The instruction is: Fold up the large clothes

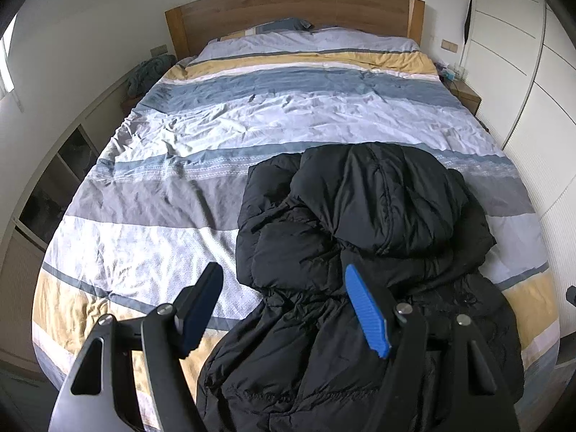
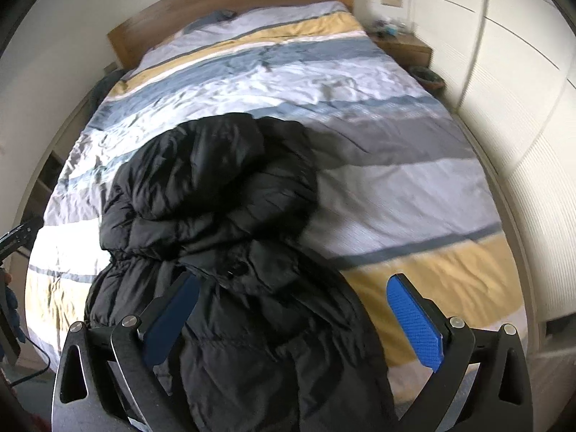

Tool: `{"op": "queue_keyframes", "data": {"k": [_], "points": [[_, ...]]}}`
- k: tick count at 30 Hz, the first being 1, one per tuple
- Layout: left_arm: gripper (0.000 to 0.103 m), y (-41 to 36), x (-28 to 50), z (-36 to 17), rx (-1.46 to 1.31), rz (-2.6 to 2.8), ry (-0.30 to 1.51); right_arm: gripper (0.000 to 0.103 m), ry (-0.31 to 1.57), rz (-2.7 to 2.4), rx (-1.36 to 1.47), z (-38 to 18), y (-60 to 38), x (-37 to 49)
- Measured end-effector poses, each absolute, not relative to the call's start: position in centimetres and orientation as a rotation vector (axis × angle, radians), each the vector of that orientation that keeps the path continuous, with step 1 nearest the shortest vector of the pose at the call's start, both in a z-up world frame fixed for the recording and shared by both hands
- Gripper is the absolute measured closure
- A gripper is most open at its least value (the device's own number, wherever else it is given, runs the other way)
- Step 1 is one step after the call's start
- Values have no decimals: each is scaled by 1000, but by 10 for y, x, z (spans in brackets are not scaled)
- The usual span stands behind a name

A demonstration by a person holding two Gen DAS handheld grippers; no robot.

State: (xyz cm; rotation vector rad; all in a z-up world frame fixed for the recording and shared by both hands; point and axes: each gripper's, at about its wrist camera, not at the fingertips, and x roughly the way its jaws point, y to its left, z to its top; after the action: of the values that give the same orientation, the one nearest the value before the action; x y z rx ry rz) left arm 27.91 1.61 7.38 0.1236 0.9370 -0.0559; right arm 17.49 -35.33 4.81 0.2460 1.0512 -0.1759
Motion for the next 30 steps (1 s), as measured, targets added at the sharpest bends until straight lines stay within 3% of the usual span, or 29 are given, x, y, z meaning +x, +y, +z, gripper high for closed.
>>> {"op": "queue_keyframes", "data": {"k": [5,7,30], "points": [[33,17,272,72,129,-59,949,1,1055,-229,280,47,-372,153],[28,18,269,73,132,-60,946,1,1057,-245,284,47,-377,144],[27,57,245,55,137,12,998,1,1059,-366,352,37,-414,93]]}}
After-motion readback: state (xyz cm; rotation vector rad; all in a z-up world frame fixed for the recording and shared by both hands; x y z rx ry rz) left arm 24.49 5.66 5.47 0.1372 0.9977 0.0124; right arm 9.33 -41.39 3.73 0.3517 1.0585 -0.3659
